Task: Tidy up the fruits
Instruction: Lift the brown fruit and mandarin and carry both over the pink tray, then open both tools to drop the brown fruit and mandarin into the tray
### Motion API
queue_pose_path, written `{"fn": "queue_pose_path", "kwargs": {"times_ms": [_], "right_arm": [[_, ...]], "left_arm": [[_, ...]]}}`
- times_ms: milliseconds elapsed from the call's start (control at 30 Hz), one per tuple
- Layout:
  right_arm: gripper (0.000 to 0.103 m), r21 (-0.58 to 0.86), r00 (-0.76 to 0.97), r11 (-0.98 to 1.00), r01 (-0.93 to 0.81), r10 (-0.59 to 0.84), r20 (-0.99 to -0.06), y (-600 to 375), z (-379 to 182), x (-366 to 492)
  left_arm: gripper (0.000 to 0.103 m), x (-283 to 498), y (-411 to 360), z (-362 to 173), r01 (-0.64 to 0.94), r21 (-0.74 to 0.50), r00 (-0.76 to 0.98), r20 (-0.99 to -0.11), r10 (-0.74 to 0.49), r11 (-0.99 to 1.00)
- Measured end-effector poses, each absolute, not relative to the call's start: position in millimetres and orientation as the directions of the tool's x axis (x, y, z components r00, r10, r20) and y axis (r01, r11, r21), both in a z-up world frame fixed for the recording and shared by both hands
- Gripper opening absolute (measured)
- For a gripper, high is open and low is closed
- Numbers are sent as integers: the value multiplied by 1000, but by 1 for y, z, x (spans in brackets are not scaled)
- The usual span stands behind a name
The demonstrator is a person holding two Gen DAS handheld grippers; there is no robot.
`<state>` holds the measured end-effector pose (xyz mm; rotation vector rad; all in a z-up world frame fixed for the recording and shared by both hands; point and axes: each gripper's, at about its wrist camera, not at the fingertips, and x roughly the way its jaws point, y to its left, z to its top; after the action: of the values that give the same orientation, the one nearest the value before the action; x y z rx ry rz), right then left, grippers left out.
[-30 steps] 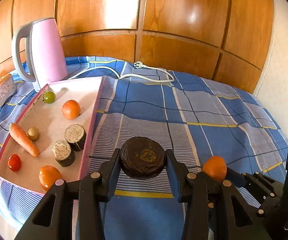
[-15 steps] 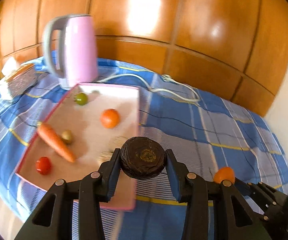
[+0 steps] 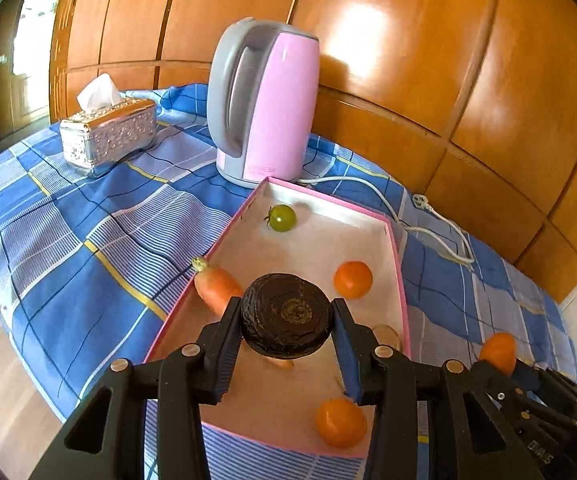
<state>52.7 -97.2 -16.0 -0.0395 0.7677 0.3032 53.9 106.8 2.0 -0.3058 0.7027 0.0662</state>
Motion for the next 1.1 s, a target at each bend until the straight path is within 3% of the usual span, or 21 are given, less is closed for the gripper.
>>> {"fn": "queue_pose_path", "kwargs": {"times_ms": [633,1100], "right_arm": [[38,67,640,908,-414,343,-688,-23,-12,92],[40,94,571,906,-412,337,-748,-9,-44,119]], "left_arm": [[44,108,132,-1,-125,-385,736,-654,-174,914],[44,139,121,-34,-131,-381,663,-720,-205,915]]}}
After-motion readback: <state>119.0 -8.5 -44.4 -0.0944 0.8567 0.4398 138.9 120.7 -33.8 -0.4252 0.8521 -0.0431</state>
